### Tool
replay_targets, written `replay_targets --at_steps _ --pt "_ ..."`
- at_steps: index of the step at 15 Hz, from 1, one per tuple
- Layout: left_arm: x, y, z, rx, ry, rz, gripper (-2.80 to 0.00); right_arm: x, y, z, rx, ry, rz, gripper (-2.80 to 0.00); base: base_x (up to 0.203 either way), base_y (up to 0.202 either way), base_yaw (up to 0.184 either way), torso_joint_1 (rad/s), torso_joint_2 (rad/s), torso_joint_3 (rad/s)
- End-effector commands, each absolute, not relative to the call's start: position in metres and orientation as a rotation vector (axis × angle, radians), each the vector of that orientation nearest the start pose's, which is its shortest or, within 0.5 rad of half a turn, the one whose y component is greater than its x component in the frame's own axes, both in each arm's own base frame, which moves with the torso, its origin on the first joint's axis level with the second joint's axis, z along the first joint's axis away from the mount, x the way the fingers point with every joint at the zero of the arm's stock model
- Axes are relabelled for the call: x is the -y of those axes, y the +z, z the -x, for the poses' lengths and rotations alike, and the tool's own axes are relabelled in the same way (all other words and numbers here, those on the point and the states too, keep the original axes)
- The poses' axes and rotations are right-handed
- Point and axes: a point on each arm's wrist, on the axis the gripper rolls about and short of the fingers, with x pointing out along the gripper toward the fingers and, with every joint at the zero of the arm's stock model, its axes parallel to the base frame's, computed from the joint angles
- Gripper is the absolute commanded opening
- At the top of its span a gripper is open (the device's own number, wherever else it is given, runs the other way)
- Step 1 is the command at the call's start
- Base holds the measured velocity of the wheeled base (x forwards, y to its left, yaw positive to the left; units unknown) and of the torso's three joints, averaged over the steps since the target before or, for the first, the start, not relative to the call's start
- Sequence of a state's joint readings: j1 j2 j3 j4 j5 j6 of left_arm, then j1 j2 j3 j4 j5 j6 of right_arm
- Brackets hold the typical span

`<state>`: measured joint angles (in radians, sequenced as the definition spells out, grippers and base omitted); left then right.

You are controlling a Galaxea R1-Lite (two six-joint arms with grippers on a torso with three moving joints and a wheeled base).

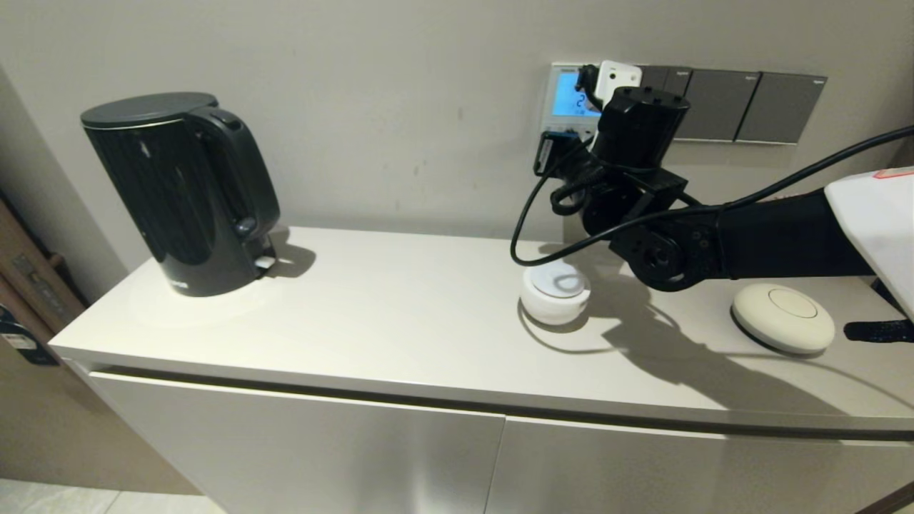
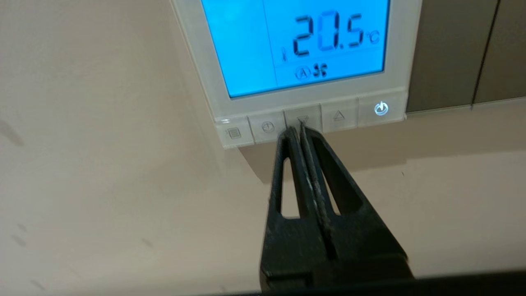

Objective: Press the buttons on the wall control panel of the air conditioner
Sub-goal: Press the temperature decrease button

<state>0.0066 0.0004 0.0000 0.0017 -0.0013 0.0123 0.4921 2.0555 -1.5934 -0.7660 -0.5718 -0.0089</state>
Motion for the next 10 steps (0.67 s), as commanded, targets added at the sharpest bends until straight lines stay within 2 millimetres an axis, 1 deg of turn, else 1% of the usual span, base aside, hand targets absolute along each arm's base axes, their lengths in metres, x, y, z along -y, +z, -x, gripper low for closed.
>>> replay_targets --at_steps 1,7,10 --pt "0.0 0.075 0.023 -0.002 0.005 -0.012 -2.8 -0.189 0.283 -0.382 0.263 -0.086 -0.146 -2.8 0.0 0.0 0.0 0.0 0.0 0.0" --pt "0.0 0.075 0.023 -0.003 0.005 -0.012 -2.8 -0.189 0.285 -0.378 0.265 -0.086 -0.15 -2.8 0.0 0.0 0.0 0.0 0.0 0.0" --pt "0.0 0.075 0.023 -0.003 0.006 -0.012 -2.8 -0.187 0.295 -0.366 0.278 -0.077 -0.16 -2.8 0.0 0.0 0.0 0.0 0.0 0.0"
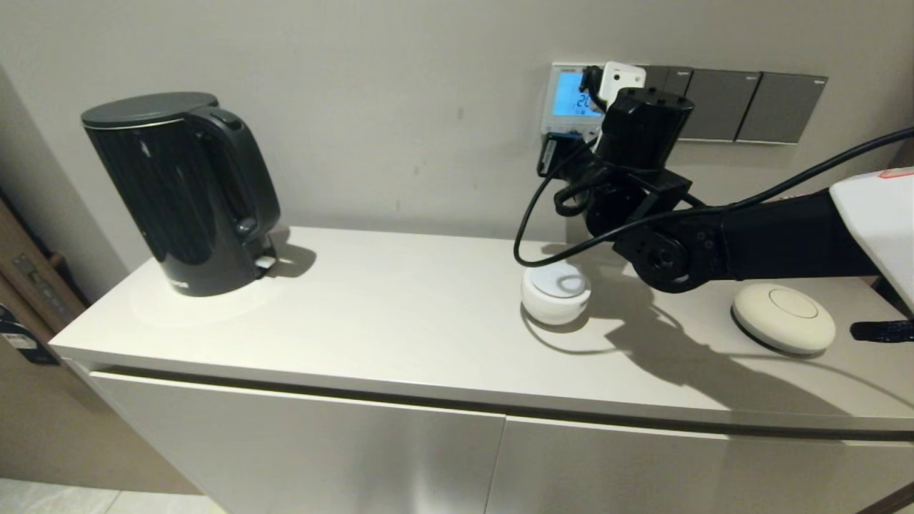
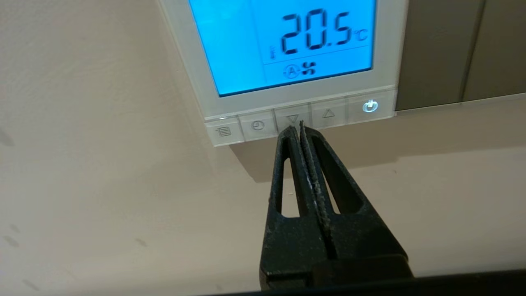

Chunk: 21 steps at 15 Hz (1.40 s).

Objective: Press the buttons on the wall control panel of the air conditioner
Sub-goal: Press the temperature decrease button, then turn off the central air conditioner

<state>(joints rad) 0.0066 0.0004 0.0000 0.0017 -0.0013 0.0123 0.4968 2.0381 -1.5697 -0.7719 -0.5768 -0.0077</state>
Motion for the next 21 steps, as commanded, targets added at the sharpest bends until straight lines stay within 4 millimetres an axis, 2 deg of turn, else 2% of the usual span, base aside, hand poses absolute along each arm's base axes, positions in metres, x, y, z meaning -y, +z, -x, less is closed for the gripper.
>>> replay_targets --at_steps 1,4,7,10,13,15,18,21 --pt "0.0 0.075 0.023 -0.002 0.006 -0.012 -2.8 -0.186 0.299 -0.361 0.284 -0.074 -0.164 -2.8 0.0 0.0 0.0 0.0 0.0 0.0" --pt "0.0 0.075 0.023 -0.002 0.005 -0.012 -2.8 -0.178 0.32 -0.339 0.318 -0.063 -0.187 -2.8 0.0 0.0 0.0 0.0 0.0 0.0" --pt "0.0 0.075 0.023 -0.002 0.005 -0.012 -2.8 -0.16 0.339 -0.308 0.34 -0.064 -0.205 -2.8 0.0 0.0 0.0 0.0 0.0 0.0" --pt "0.0 0.075 0.023 -0.002 0.005 -0.012 -2.8 -0.133 0.349 -0.263 0.326 -0.066 -0.197 -2.8 0.0 0.0 0.0 0.0 0.0 0.0" --pt "0.0 0.075 0.023 -0.002 0.006 -0.012 -2.8 -0.094 0.353 -0.211 0.279 -0.092 -0.181 -2.8 0.0 0.0 0.0 0.0 0.0 0.0" --pt "0.0 0.075 0.023 -0.002 0.007 -0.012 -2.8 -0.066 0.341 -0.181 0.221 -0.109 -0.169 -2.8 0.0 0.0 0.0 0.0 0.0 0.0" --pt "0.0 0.075 0.023 -0.002 0.006 -0.012 -2.8 -0.025 0.306 -0.139 0.124 -0.134 -0.163 -2.8 0.0 0.0 0.0 0.0 0.0 0.0" --pt "0.0 0.075 0.023 -0.003 0.005 -0.012 -2.8 -0.006 0.284 -0.09 0.091 -0.113 -0.169 -2.8 0.0 0.0 0.0 0.0 0.0 0.0"
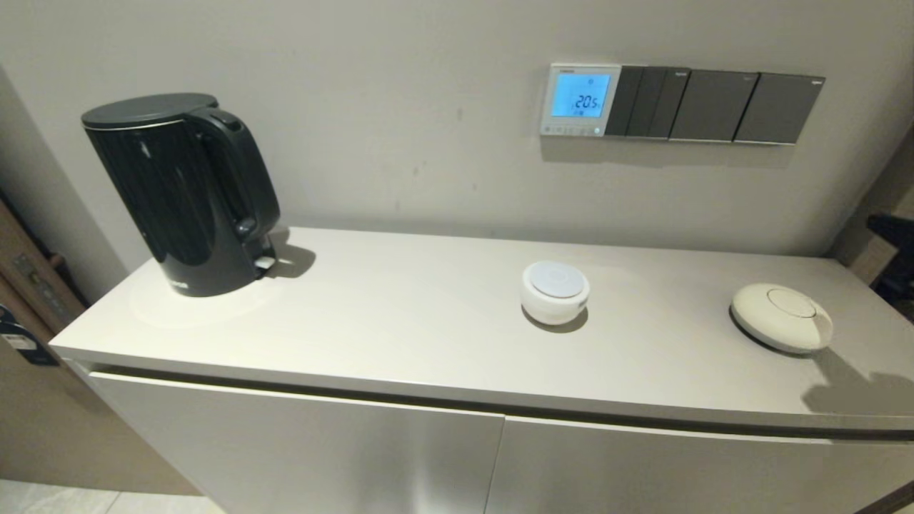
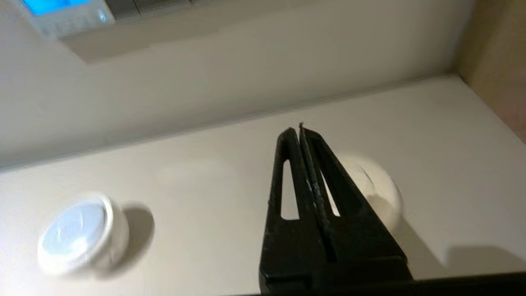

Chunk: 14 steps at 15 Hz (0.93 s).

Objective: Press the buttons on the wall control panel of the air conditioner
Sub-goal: Turn off the central air conditioner

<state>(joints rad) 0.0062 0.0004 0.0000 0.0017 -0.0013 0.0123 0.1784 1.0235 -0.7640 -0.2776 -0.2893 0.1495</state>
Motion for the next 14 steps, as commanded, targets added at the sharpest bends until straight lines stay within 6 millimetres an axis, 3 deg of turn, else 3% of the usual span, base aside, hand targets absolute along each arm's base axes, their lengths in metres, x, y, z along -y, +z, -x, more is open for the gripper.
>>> replay_targets --at_steps 1,5,8,12,14 --pt "0.0 0.075 0.023 -0.003 0.005 -0.012 -2.8 -0.003 0.275 -0.076 0.076 -0.099 -0.167 -2.8 0.0 0.0 0.0 0.0 0.0 0.0" --pt "0.0 0.075 0.023 -0.002 0.006 -0.012 -2.8 0.001 0.226 -0.03 0.024 -0.049 -0.142 -2.8 0.0 0.0 0.0 0.0 0.0 0.0" --pt "0.0 0.075 0.023 -0.002 0.006 -0.012 -2.8 0.0 0.176 -0.004 -0.007 -0.005 -0.105 -2.8 0.0 0.0 0.0 0.0 0.0 0.0" --pt "0.0 0.075 0.023 -0.003 0.005 -0.012 -2.8 -0.001 0.119 0.013 -0.039 0.022 -0.057 -2.8 0.0 0.0 0.0 0.0 0.0 0.0" --pt "0.0 0.075 0.023 -0.002 0.005 -0.012 -2.8 -0.001 0.102 0.018 -0.021 0.036 -0.043 -2.8 0.0 0.0 0.0 0.0 0.0 0.0"
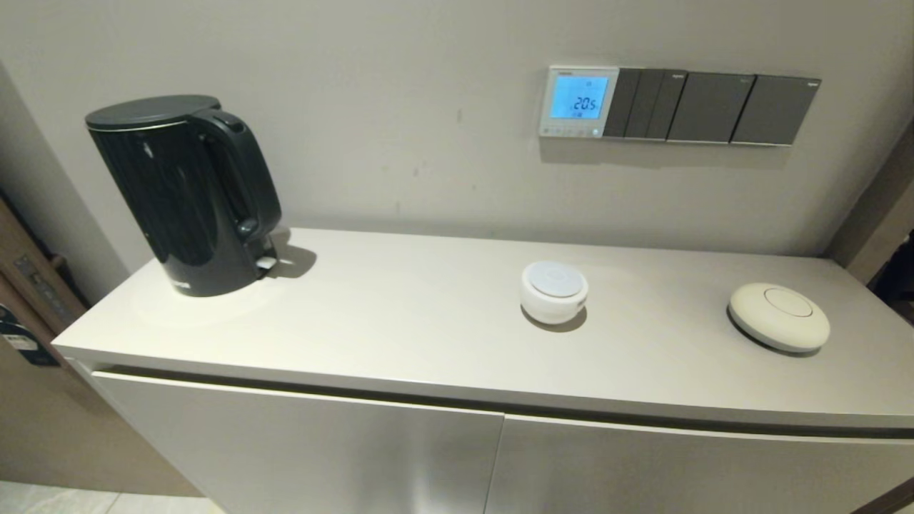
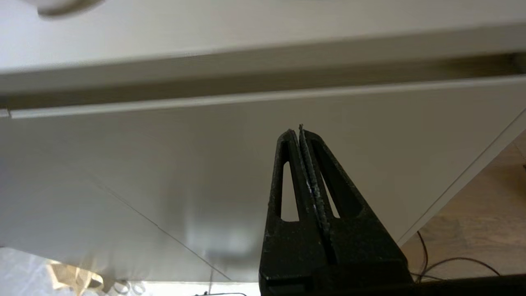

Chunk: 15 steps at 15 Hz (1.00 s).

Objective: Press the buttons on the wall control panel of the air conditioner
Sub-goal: Turn off the central air conditioner

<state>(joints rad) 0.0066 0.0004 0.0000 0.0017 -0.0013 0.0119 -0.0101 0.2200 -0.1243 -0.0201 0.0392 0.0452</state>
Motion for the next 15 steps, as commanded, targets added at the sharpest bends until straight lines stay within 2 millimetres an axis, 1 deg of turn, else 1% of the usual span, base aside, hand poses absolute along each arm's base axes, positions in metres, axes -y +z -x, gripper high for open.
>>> replay_targets --at_steps 1,3,9,12,15 --pt "0.0 0.075 0.023 -0.003 0.006 -0.012 -2.8 -0.001 0.095 0.019 -0.012 0.037 -0.039 -2.8 0.0 0.0 0.0 0.0 0.0 0.0" --pt "0.0 0.075 0.023 -0.003 0.006 -0.012 -2.8 -0.001 0.083 0.022 0.008 0.038 -0.029 -2.8 0.0 0.0 0.0 0.0 0.0 0.0" --pt "0.0 0.075 0.023 -0.002 0.005 -0.012 -2.8 -0.001 0.08 0.024 0.032 0.031 -0.028 -2.8 0.0 0.0 0.0 0.0 0.0 0.0" --pt "0.0 0.075 0.023 -0.003 0.005 -0.012 -2.8 0.0 0.075 0.023 -0.003 0.012 0.048 -2.8 0.0 0.0 0.0 0.0 0.0 0.0" --pt "0.0 0.075 0.023 -0.002 0.006 -0.012 -2.8 0.0 0.075 0.023 -0.002 0.012 0.044 -2.8 0.0 0.0 0.0 0.0 0.0 0.0"
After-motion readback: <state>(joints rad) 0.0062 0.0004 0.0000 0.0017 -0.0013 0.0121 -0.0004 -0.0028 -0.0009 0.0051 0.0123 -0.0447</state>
